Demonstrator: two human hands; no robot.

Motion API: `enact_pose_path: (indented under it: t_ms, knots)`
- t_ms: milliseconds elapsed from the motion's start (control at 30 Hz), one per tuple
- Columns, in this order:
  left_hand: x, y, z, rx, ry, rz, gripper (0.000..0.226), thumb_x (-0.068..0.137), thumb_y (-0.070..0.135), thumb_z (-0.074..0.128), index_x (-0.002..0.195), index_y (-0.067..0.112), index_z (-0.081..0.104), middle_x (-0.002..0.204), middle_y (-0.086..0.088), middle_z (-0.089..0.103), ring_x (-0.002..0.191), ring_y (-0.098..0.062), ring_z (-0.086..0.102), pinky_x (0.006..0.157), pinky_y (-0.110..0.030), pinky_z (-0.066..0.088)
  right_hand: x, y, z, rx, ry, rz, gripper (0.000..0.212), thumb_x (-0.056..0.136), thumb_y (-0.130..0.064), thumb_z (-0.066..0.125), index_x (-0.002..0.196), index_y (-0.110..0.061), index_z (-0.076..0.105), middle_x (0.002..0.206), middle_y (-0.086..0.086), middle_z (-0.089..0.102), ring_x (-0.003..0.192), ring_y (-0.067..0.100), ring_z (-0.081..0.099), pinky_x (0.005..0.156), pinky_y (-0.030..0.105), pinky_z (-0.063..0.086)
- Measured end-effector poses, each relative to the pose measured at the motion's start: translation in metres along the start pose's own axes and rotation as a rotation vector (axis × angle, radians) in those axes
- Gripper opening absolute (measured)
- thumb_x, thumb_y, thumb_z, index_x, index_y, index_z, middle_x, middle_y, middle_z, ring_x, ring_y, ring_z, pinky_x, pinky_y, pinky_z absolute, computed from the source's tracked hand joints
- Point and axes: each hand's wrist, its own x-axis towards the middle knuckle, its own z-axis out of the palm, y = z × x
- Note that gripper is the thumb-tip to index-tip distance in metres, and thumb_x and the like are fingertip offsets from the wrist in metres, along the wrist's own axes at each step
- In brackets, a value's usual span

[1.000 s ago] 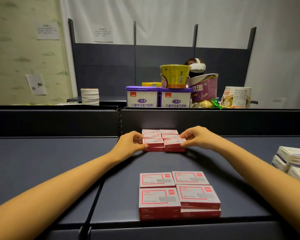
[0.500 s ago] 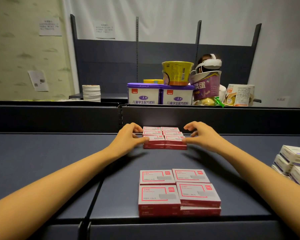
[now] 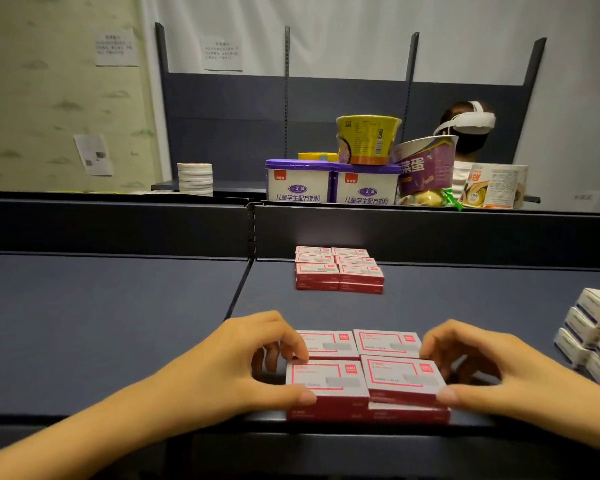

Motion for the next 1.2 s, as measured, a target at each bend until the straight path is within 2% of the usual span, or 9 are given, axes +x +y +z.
enact_pose_path:
  t_ms: [167, 300, 400, 467, 600, 800, 900, 1000, 1200]
  knots:
    - [-0.004, 0.004, 0.000, 0.110, -0.035, -0.026, 0.043, 0.068, 0.062, 0.063, 0.102, 0.040, 0.049, 0.105, 0.028, 0.052, 0.108, 0.009, 0.043, 0.083, -0.009, 0.047, -0.003, 0.000, 0.006, -0.002, 0.029, -0.013, 0.073, 0.043, -0.077, 0.066, 0.103, -0.038, 0.053, 0.105, -0.033, 0.059, 0.100, -0.002, 0.059, 0.076, 0.019, 0.055]
    - [0.001, 0.009, -0.013, -0.022, -0.015, -0.050, 0.033, 0.067, 0.050, 0.074, 0.091, 0.036, 0.058, 0.098, 0.019, 0.063, 0.092, -0.003, 0.058, 0.075, -0.018, 0.052, -0.004, 0.004, 0.008, 0.123, 0.026, 0.001, 0.058, 0.044, -0.068, 0.075, 0.094, -0.045, 0.057, 0.101, -0.020, 0.065, 0.096, 0.011, 0.062, 0.077, 0.029, 0.058]
    - [0.019, 0.009, -0.027, -0.193, 0.043, -0.048, 0.029, 0.064, 0.037, 0.079, 0.086, 0.024, 0.066, 0.090, 0.004, 0.070, 0.072, -0.006, 0.063, 0.064, -0.017, 0.052, -0.004, 0.007, 0.008, 0.183, 0.029, 0.006, 0.063, 0.046, -0.058, 0.081, 0.100, -0.035, 0.058, 0.101, -0.012, 0.067, 0.092, 0.017, 0.064, 0.078, 0.033, 0.058]
    - [0.040, 0.003, -0.034, -0.223, 0.100, -0.071, 0.022, 0.070, 0.025, 0.079, 0.087, 0.021, 0.066, 0.086, -0.003, 0.072, 0.072, -0.010, 0.064, 0.066, -0.020, 0.052, -0.004, 0.008, 0.009, 0.201, 0.044, -0.006, 0.063, 0.048, -0.054, 0.082, 0.102, -0.031, 0.057, 0.101, -0.009, 0.067, 0.088, 0.017, 0.064, 0.076, 0.031, 0.057]
    - [0.092, -0.023, -0.032, -0.132, 0.139, -0.151, 0.027, 0.073, 0.031, 0.076, 0.095, 0.019, 0.067, 0.090, 0.000, 0.071, 0.078, -0.010, 0.065, 0.070, -0.021, 0.051, -0.008, 0.010, 0.010, 0.250, 0.076, -0.050, 0.063, 0.046, -0.059, 0.081, 0.097, -0.034, 0.055, 0.099, -0.008, 0.067, 0.082, 0.011, 0.063, 0.070, 0.025, 0.054]
    - [0.132, -0.065, -0.003, -0.023, 0.052, -0.204, 0.034, 0.076, 0.030, 0.075, 0.103, 0.013, 0.064, 0.089, 0.005, 0.063, 0.072, -0.002, 0.057, 0.063, -0.010, 0.044, -0.008, 0.016, 0.007, 0.298, 0.088, -0.091, 0.055, 0.046, -0.060, 0.081, 0.091, -0.036, 0.062, 0.100, -0.005, 0.067, 0.097, 0.019, 0.065, 0.077, 0.028, 0.057]
    - [0.131, -0.075, 0.002, -0.050, 0.089, -0.196, 0.038, 0.076, 0.030, 0.075, 0.105, 0.018, 0.054, 0.099, 0.003, 0.061, 0.080, -0.005, 0.059, 0.067, -0.012, 0.047, 0.001, 0.007, 0.000, 0.276, 0.195, -0.165, 0.053, 0.047, -0.059, 0.082, 0.091, -0.034, 0.065, 0.097, -0.004, 0.068, 0.093, 0.015, 0.066, 0.078, 0.023, 0.055]
    - [0.129, -0.078, 0.002, -0.076, 0.117, -0.195, 0.039, 0.076, 0.029, 0.075, 0.102, 0.021, 0.046, 0.100, 0.003, 0.059, 0.086, -0.009, 0.059, 0.069, -0.013, 0.048, 0.023, -0.009, -0.010, 0.236, 0.308, -0.167, 0.036, 0.064, -0.044, 0.074, 0.095, -0.029, 0.065, 0.096, -0.005, 0.069, 0.090, 0.009, 0.066, 0.073, 0.016, 0.054]
    - [0.130, -0.081, 0.007, -0.050, 0.158, -0.198, 0.035, 0.077, 0.033, 0.073, 0.097, 0.020, 0.048, 0.101, 0.003, 0.060, 0.088, -0.009, 0.059, 0.066, -0.011, 0.047, 0.100, -0.008, -0.021, -0.193, 0.359, 0.012, 0.035, 0.078, -0.031, 0.071, 0.110, -0.019, 0.065, 0.106, -0.001, 0.067, 0.092, 0.011, 0.062, 0.079, 0.019, 0.046]
